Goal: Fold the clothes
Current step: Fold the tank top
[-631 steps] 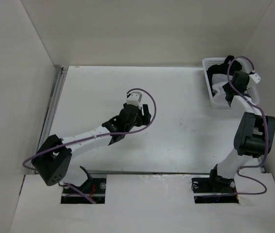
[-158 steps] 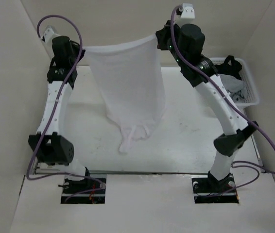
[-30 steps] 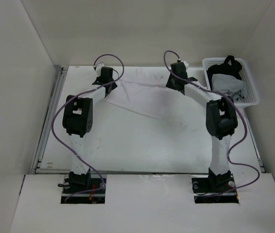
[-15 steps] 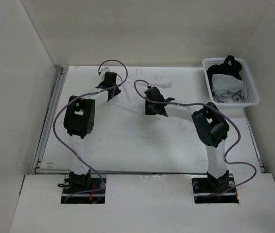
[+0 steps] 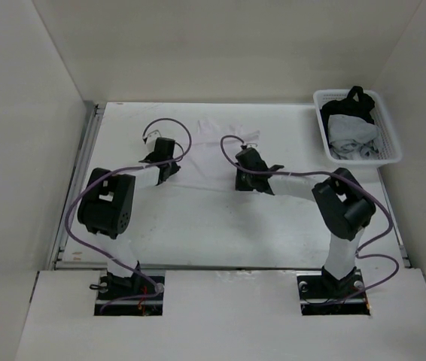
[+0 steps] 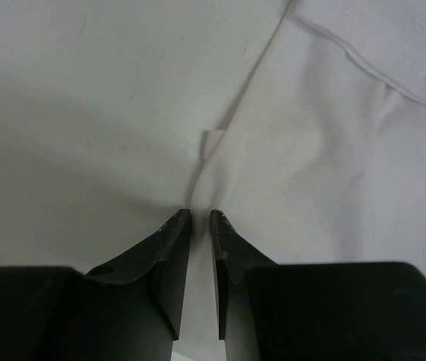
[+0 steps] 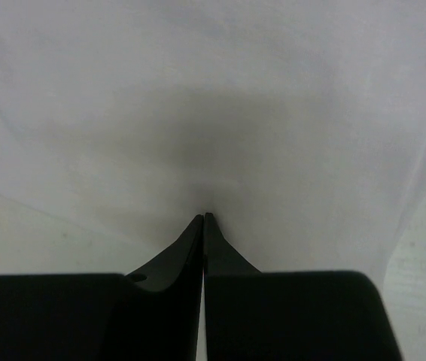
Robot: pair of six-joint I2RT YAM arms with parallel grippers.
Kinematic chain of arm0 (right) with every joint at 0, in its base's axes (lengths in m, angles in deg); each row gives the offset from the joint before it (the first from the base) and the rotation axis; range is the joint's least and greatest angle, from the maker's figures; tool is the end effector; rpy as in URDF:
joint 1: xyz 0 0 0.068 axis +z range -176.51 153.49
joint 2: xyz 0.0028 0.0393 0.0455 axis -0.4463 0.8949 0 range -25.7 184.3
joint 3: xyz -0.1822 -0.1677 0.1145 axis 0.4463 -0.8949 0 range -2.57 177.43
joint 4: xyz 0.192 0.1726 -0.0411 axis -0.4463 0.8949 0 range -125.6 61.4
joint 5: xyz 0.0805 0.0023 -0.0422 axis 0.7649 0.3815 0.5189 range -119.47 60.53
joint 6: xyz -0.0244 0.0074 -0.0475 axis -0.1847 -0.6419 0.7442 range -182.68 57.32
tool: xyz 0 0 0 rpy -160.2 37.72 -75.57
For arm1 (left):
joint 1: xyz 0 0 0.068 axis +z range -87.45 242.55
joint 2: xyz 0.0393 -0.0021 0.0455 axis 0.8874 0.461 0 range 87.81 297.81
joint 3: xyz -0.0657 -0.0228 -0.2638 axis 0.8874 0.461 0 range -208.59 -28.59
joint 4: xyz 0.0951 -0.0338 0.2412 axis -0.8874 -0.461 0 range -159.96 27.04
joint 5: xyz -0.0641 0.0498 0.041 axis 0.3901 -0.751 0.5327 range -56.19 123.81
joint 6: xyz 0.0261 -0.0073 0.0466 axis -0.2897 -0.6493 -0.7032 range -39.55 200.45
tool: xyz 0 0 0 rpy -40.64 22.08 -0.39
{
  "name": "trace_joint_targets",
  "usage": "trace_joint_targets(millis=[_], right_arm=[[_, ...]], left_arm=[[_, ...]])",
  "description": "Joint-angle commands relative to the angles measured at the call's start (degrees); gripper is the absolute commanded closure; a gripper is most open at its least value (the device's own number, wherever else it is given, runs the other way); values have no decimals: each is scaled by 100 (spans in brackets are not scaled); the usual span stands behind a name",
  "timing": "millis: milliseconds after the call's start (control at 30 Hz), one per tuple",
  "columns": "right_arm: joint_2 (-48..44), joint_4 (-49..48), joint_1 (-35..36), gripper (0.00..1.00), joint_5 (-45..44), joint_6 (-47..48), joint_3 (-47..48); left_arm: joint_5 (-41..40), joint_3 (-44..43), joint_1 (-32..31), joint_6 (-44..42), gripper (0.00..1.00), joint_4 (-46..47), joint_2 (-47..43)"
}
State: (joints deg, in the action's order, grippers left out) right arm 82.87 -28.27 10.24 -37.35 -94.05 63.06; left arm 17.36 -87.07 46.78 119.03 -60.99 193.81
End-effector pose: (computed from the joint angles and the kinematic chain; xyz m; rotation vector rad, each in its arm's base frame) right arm 0.3187 0.2320 0.1568 -0.0545 2.4700 0.3589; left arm 0.3667 -0.0931 0.1500 -0.5945 2.2515 -0.1350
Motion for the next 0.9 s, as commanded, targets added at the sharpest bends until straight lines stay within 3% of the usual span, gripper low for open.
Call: trace_joint_targets(millis=[0,267,367,467,567,667,767,867], right_arm=[[-231,41,371,96,59,-272,-795],[-1100,-110,1759,96,-310,-1072,-2194],[-1706,259,1962,88,-670,-1116,-2151],[-2339,584,1963,83,-890,-924,-1844],[-2823,708,1902,74,-917,-538,-1501],[-2886,490,1542,74,-909,-212,-1220],[-2623,33,1068,94,-698,69,-956],[-2272,-197,760,99,-470,175,-623]], left_arm=[[-157,861,-220,87,84,-330,-674],[-254,2701,-826,465,85,-881,-3002],[-271,2483,-862,404,81,-1619,-3891],[-297,1702,-809,106,75,-2139,-4262],[-577,1086,-582,-1,71,-2167,-4333],[-580,900,-204,253,71,-1720,-3834],[-237,838,77,859,73,-1236,-2956],[192,873,464,1508,79,-876,-2322]])
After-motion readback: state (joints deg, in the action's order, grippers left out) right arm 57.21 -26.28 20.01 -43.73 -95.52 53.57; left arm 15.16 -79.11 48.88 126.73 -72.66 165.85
